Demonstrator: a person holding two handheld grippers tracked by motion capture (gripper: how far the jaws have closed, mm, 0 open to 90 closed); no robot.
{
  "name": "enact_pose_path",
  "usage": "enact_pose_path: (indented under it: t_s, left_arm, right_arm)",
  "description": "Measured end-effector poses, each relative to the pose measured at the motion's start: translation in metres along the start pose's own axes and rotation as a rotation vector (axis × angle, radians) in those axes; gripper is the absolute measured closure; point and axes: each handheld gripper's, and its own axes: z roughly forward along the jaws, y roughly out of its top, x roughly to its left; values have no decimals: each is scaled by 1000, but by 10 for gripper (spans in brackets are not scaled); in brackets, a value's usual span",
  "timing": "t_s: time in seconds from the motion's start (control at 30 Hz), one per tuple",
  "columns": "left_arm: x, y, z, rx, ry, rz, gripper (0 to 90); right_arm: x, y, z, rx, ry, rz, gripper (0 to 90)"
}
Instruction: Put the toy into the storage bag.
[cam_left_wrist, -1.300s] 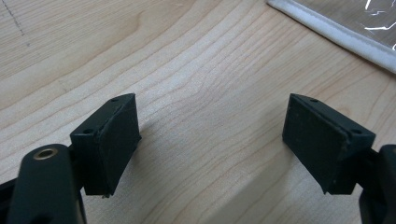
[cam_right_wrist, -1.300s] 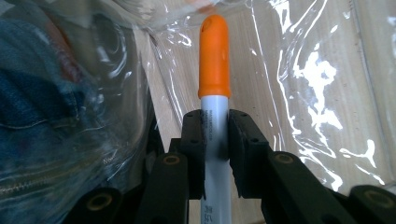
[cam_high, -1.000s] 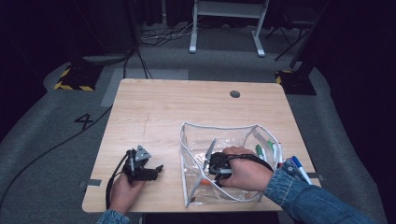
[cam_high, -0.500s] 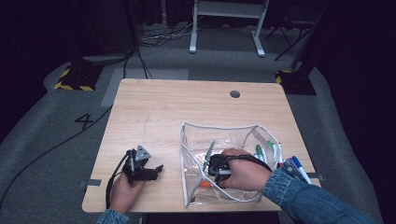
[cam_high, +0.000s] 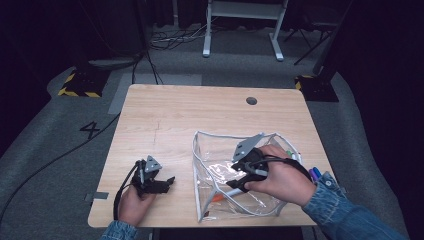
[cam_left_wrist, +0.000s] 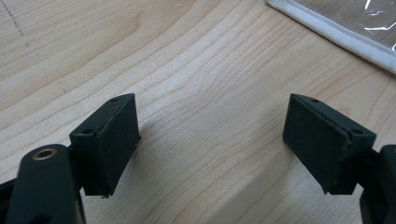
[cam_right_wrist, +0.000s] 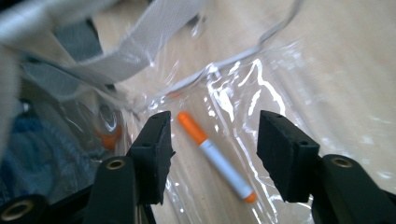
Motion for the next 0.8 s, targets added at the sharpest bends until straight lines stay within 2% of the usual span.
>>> enact_pose_path:
  t_s: [0.1,0.13,0.17,0.33,0.5,0.67,0.8]
  left_arm:
    - [0,0,0,3,0,2,188]
    - [0,0,0,2,0,1,188]
    - [0,0,0,0,2,2,188]
    - [0,0,-1,6,1,4,188]
    - [0,-1,-2,6,3,3,188]
    - [-1,-2,-2,7,3,0,188]
    - [-1,-2,-2,6,3,0,188]
  right_arm:
    - [-4,-6,-23,-63,-40,34,467]
    - [-9,-14,-39,-110,-67,75,474]
    - [-9,-14,-39,-110,-67,75,474]
    - [-24,-38,-71,-182,-129,170,479]
    - [-39,-69,-92,-200,-190,247,480]
    - [-53,-109,-111,-211,-252,338,483]
    - [-62,-139,-120,-196,-319,398,482]
